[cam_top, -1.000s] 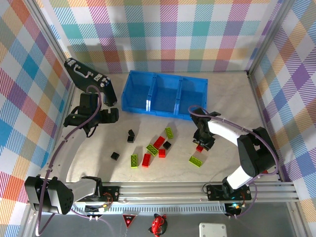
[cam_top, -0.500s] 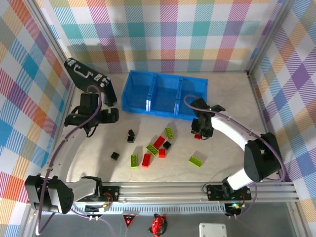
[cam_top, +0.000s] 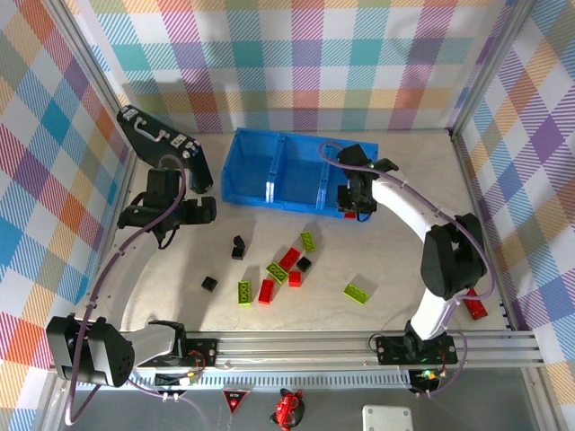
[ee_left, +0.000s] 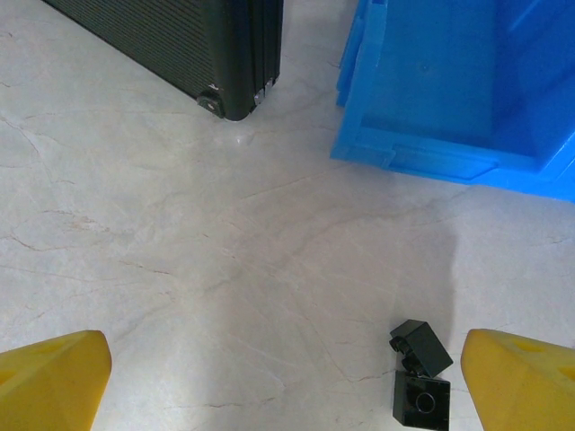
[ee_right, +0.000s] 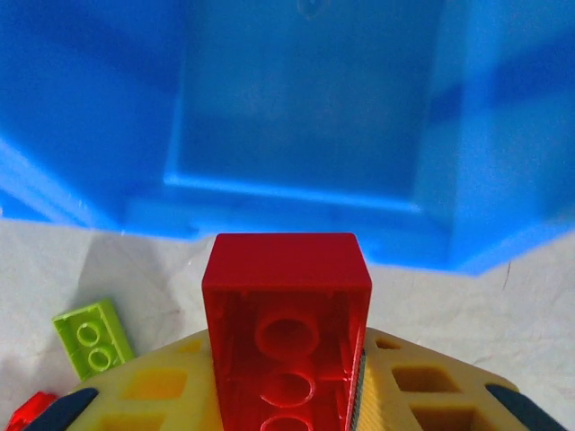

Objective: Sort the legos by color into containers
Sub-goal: Rotate the container at the top-center of the table.

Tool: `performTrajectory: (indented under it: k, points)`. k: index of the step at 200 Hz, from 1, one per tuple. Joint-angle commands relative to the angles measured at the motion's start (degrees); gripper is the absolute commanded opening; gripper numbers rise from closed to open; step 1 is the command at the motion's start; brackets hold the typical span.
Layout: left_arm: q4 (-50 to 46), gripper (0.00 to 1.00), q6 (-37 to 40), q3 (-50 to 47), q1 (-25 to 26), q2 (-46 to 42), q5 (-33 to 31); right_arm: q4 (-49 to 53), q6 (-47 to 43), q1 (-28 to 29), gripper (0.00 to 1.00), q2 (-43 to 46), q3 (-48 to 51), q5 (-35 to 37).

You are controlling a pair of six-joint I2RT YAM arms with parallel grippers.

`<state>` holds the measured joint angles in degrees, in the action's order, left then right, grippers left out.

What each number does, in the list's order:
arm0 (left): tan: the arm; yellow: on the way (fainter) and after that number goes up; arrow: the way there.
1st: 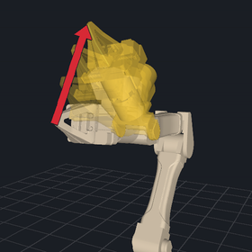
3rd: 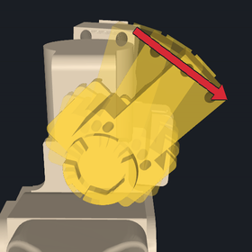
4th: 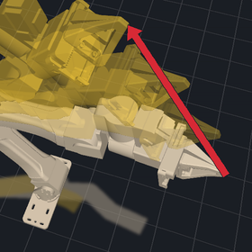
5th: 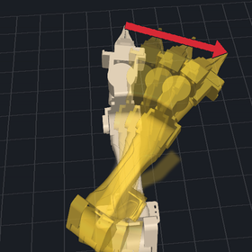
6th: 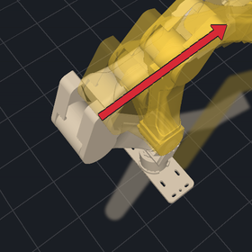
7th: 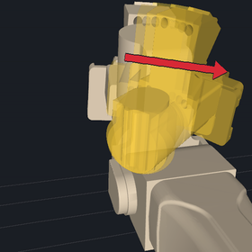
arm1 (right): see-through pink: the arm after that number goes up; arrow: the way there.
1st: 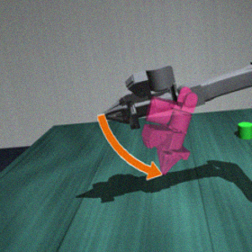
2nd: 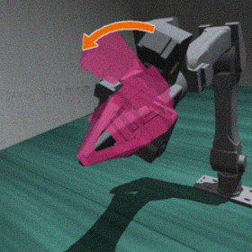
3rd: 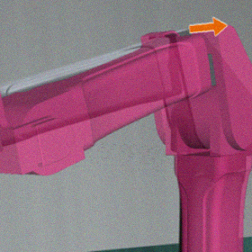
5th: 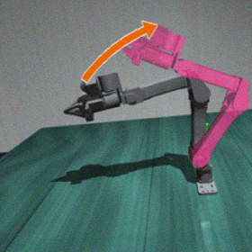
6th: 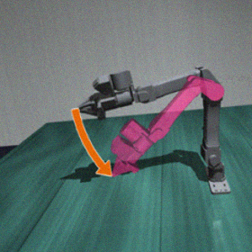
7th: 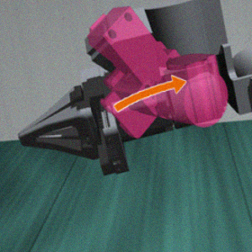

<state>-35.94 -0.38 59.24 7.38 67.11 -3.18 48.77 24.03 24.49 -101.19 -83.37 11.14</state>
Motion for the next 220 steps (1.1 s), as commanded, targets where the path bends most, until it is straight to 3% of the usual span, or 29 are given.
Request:
performTrajectory:
  k: [1,137,220]
  points:
    - [-0.97,1.0,0.18,-0.71,0.4,-0.15,-1.41,2.9,-5.48,-1.51,0.33,-2.96,-3.48,0.95]
    - [-1.85,1.0,0.38,-0.62,0.36,0.56,-1.38,5.04,-18.25,-8.0,0.33,-12.56,-12.69,17.42]
    - [-1.94,1.0,0.44,-0.38,0.39,1.14,-1.4,7.48,-14.74,-8.14,0.34,-22.91,-29.21,0.29]
